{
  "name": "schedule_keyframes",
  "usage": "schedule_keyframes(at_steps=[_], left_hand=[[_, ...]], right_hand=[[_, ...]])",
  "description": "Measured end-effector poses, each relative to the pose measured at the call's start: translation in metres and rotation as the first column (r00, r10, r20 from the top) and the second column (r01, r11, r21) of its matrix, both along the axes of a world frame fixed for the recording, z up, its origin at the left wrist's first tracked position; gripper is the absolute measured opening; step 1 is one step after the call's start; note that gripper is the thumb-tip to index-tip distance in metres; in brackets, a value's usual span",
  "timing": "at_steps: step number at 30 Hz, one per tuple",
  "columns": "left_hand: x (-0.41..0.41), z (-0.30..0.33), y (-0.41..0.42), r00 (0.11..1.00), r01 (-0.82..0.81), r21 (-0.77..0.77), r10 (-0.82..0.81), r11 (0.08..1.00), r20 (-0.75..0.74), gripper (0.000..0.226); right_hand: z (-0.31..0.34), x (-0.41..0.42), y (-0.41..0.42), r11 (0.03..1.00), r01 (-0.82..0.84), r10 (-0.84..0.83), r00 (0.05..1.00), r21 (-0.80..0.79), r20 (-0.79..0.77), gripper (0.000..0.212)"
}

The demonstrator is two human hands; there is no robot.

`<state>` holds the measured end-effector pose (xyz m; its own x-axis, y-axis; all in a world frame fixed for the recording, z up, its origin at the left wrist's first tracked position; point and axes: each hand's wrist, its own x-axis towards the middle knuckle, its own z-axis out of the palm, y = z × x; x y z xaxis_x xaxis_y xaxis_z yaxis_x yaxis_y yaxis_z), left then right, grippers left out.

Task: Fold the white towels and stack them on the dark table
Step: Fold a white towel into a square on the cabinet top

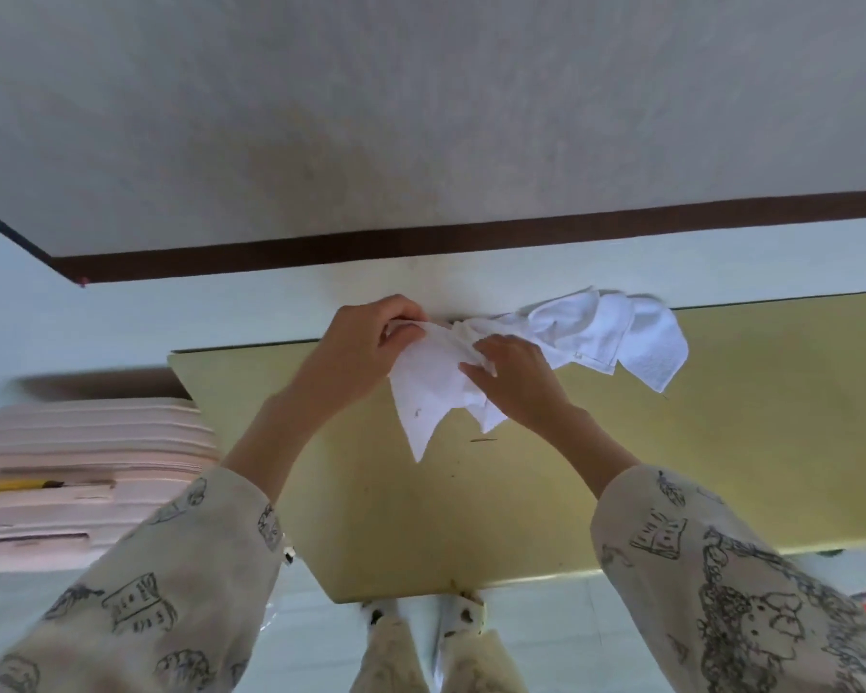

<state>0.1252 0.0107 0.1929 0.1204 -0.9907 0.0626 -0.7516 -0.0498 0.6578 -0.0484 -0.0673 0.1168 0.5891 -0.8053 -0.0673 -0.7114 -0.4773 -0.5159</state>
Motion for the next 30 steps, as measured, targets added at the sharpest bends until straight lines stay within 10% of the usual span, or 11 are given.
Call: schedule_keyframes(at_steps=[7, 21, 30], left_hand=[[0.050, 0.009, 0.049, 0.995, -0.100, 0.029, 0.099, 0.995, 0.018, 0.012], [0.096, 0.021, 0.073, 0.968, -0.251, -0.048, 0.250, 0.967, -0.016, 0.014], [0.098, -0.059, 0.134, 0.988, -0.095, 0.397, 0.135, 0.913, -0.074, 0.006]], right_hand=[[0.030, -0.027, 0.035, 0.982, 0.079, -0.072, 0.996, 0.174, -0.043, 0.023], [0.060, 0.012, 0.029, 0.948, 0.126, -0.140, 0.990, -0.292, -0.028, 0.031], [-0.011, -0.027, 0.100, 0.985, 0.079, -0.071, 0.996, 0.152, -0.059, 0.020]])
